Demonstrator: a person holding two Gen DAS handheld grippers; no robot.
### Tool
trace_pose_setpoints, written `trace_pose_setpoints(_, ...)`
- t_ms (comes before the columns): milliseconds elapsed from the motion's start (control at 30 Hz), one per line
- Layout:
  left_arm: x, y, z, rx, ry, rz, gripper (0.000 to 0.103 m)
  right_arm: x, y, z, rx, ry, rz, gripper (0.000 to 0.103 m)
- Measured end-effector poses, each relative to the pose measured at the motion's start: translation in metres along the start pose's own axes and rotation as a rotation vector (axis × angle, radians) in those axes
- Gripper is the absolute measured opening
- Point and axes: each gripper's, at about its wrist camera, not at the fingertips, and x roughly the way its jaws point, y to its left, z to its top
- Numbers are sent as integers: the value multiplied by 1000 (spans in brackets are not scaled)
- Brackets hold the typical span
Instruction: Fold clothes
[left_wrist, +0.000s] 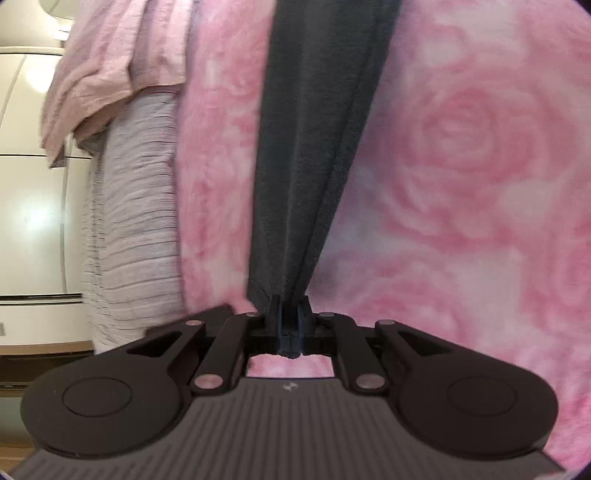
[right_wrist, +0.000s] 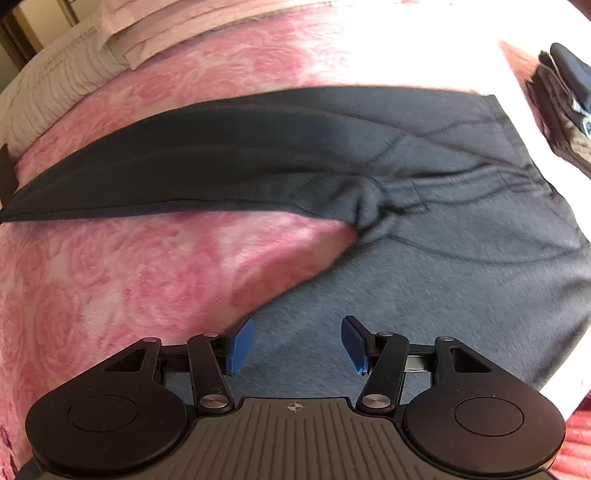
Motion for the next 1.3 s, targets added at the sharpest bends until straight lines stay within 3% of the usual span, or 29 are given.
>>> trace_pose_setpoints(233, 1, -14, -2, 13, 77, -8, 22, -10, -15, -4, 58, 4, 13, 56)
trace_pose_setpoints(400, -63, -30, -21, -234, 88, -187, 22, -18, -23, -18, 100, 35, 25, 56)
trace_pose_setpoints(633, -144, -58, -45, -571, 115, -427, 30, -34, -20, -55, 158, 84, 73, 56)
trace_pose_setpoints(867, -188, -118, -56, -876, 201, -618, 30, -34, -1, -88, 99, 176, 99, 56)
trace_pose_setpoints(1100, -232, -177, -67, -1182, 288, -808, 34, -32, 21, -84, -40, 192, 143, 56)
trace_pose_setpoints(1133, -237, -182, -69, -1216, 297, -818, 35, -32, 23, -81, -57, 192, 147, 56)
trace_pose_setpoints(1233, -241, -173, -76, -1244, 296, -725, 34, -33, 28, -72, -96, 185, 151, 56)
trace_pose_setpoints(1300, -243, -167, -81, -1262, 294, -662, 28, -35, 31, -66, -121, 175, 154, 56)
